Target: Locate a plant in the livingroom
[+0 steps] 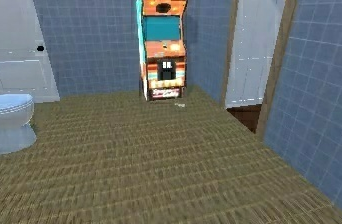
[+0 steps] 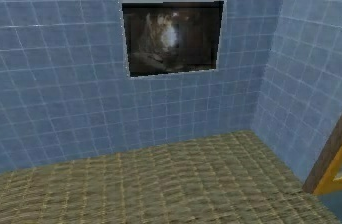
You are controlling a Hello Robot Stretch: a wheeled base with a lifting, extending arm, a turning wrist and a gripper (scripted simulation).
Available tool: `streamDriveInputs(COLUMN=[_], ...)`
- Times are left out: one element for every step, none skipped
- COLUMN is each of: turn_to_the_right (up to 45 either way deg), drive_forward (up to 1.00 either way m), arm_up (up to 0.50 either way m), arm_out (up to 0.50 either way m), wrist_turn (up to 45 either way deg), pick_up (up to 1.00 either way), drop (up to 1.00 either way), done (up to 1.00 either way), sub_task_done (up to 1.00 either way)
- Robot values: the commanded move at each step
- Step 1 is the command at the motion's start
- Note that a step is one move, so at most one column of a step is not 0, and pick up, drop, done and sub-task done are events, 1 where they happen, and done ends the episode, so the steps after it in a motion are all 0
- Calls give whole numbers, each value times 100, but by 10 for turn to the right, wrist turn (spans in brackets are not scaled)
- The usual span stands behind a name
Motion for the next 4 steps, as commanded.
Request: streamDriveInputs(turn_to_the_right=[90,0,0,150], drive_forward=[0,100,100,0], arm_up=[0,0,0,0], arm_out=[0,0,0,0], wrist_turn=[0,0,0,0], pick_up=[0,0,0,0], drop=[0,0,0,0], done=[0,0,0,0], sub_task_done=[0,0,0,0])
